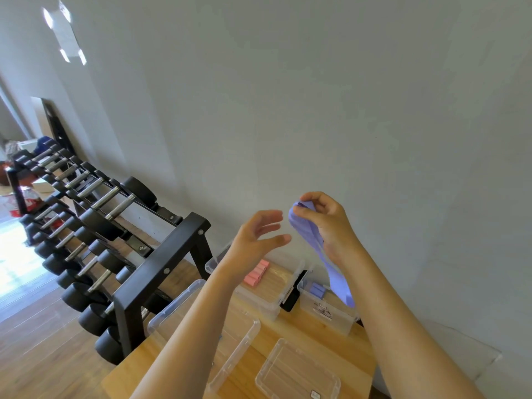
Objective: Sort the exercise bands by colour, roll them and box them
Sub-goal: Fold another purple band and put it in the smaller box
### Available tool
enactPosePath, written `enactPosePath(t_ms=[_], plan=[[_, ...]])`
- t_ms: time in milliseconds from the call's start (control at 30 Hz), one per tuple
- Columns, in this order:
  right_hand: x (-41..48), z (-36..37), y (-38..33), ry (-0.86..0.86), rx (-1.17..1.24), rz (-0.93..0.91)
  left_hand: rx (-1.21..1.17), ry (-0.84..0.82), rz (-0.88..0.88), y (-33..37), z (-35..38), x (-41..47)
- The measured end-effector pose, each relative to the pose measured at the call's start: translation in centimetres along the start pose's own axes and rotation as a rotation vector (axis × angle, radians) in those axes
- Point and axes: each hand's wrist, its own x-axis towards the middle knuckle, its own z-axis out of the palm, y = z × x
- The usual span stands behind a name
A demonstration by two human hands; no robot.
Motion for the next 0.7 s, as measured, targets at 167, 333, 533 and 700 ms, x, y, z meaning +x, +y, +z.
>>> enactPosePath(t_ms=[167, 333, 533, 700], plan=[[-0.4, -0.4, -0.8, -0.014, -0.053, 0.017, -0.075, 0.042, 0.107, 2.0, 2.3, -0.5], [-1.1, -0.7, -2.2, -0.094, -0.003, -0.006, -0.129, 0.097, 0.11, 2.5, 2.6, -0.4], [-1.8, -0.4, -3.1, -0.133, -0.099, -0.035, -0.254, 0.328, 0.09, 2.5, 1.1, -0.7], [-2.1, 0.2, -2.8, -0.132, -0.142, -0.059, -0.264, 0.273, 0.045, 2.1, 0.8, -1.2]])
